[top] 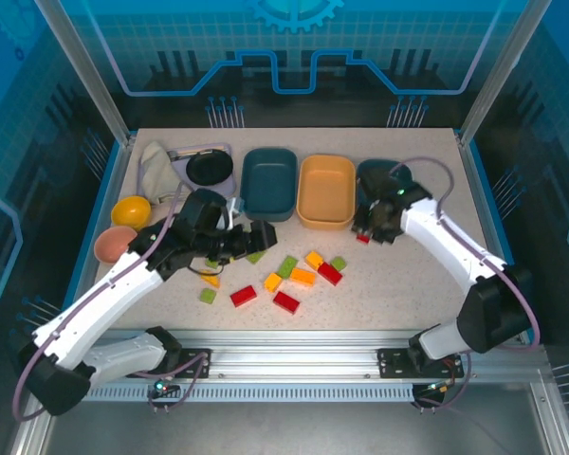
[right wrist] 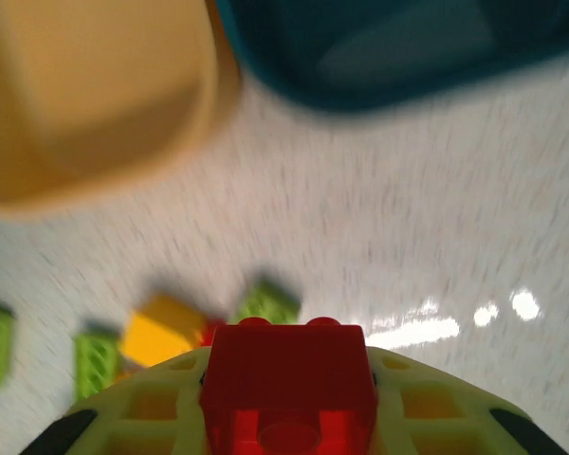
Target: Sort the legos into containers by color
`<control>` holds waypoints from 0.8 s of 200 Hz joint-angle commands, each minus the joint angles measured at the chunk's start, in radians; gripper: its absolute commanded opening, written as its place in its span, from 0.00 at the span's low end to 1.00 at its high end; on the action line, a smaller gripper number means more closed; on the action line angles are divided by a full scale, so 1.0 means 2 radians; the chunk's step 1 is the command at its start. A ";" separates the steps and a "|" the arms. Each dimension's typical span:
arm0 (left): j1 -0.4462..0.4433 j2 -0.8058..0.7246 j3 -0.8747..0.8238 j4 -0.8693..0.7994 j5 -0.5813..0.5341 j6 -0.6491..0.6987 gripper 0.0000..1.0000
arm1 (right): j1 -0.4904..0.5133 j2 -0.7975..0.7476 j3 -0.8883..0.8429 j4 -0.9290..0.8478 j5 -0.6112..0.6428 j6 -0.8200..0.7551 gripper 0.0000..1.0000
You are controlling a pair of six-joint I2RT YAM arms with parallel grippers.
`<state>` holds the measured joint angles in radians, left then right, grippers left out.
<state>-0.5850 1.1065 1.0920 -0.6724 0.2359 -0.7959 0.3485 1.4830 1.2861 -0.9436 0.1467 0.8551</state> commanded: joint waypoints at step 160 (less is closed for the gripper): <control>0.046 0.136 0.102 -0.080 -0.055 -0.044 0.91 | -0.139 0.274 0.281 -0.055 -0.041 -0.139 0.66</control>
<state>-0.5194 1.4406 1.2613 -0.7193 0.1768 -0.8669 0.0647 2.1666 1.8011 -1.0077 0.0769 0.5919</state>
